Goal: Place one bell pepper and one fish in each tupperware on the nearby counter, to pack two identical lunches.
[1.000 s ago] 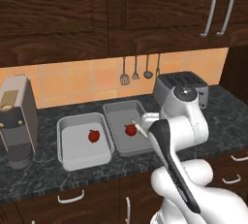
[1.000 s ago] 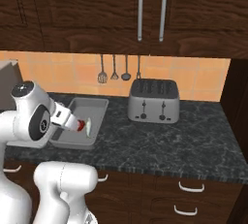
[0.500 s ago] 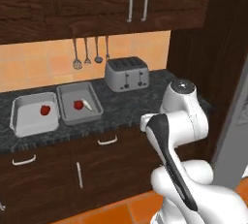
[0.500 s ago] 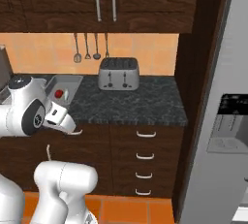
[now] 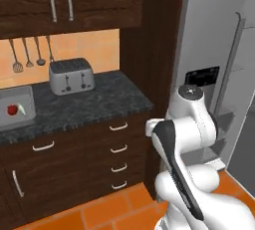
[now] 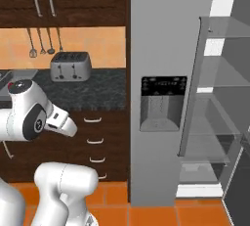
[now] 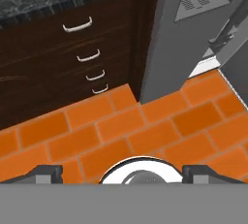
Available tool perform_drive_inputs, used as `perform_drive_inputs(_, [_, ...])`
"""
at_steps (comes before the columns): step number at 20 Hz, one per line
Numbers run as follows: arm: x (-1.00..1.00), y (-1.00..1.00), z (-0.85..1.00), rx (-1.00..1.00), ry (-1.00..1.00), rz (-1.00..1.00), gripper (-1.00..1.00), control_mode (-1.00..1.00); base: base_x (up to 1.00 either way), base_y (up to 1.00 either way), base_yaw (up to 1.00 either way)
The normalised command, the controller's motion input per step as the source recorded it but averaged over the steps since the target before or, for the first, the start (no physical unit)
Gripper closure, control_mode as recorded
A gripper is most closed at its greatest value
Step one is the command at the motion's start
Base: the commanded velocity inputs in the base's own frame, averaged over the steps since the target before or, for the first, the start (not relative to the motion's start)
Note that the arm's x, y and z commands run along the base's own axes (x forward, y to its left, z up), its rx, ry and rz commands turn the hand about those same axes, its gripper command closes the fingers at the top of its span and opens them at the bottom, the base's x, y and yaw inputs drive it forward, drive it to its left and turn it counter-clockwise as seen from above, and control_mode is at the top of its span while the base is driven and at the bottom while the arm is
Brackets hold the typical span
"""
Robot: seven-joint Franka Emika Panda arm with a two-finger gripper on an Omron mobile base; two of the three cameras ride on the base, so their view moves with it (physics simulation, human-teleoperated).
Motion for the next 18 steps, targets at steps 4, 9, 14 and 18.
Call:
perform_drive_inputs(4, [0.0, 0.0, 0.0, 0.0, 0.0, 0.0, -1.0, 1.0, 0.87, -1.0, 0.06])
perform_drive_inputs(9, [0.0, 0.0, 0.0, 0.0, 0.0, 0.0, -1.0, 1.0, 0.6, -1.0, 0.12])
perform_drive_inputs(14, [0.0, 0.0, 0.0, 0.0, 0.0, 0.0, -1.0, 1.0, 0.04, -1.0, 0.1])
perform_drive_inputs(18, [0.0, 0.0, 0.0, 0.0, 0.0, 0.0, -1.0, 1.0, 0.0, -0.92, 0.18])
